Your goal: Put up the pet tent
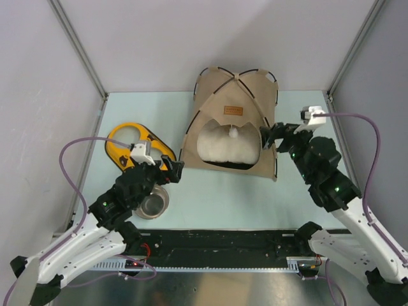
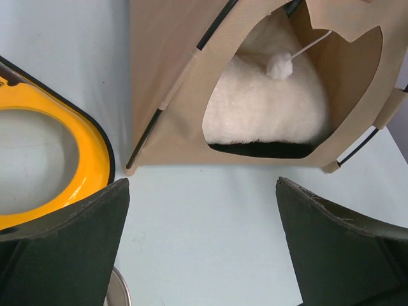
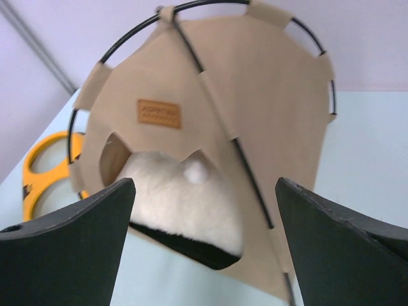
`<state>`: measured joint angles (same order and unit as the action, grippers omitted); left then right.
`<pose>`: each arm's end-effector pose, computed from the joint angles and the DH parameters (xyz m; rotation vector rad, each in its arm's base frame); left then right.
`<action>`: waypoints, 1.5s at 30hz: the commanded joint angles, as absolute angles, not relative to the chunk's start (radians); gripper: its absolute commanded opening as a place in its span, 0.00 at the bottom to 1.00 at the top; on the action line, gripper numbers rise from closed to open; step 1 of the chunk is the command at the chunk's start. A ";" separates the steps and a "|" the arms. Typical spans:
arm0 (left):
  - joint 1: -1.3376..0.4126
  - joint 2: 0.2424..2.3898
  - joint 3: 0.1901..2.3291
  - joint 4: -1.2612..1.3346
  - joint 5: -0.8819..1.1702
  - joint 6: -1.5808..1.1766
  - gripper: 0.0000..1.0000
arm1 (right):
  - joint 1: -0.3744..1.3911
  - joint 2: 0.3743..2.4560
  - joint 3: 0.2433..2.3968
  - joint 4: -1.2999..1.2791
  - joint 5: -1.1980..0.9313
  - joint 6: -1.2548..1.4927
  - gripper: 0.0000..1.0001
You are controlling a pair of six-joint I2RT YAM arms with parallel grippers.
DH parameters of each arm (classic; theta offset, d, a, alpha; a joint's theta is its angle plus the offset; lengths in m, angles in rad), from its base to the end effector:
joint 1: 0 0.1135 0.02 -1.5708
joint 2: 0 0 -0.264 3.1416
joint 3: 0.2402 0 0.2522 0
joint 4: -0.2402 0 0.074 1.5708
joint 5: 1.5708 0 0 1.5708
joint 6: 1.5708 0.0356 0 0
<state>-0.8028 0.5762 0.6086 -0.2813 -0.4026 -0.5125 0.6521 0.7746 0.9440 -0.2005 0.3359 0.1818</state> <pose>0.1107 -0.0946 0.2989 -0.0224 1.8362 -0.5692 0.1424 0.0940 0.3952 -0.1164 1.6089 0.3781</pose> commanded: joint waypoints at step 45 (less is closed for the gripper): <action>-0.780 0.713 0.752 -0.456 -0.483 -0.456 1.00 | 0.330 1.025 1.185 -0.342 0.507 -0.289 0.00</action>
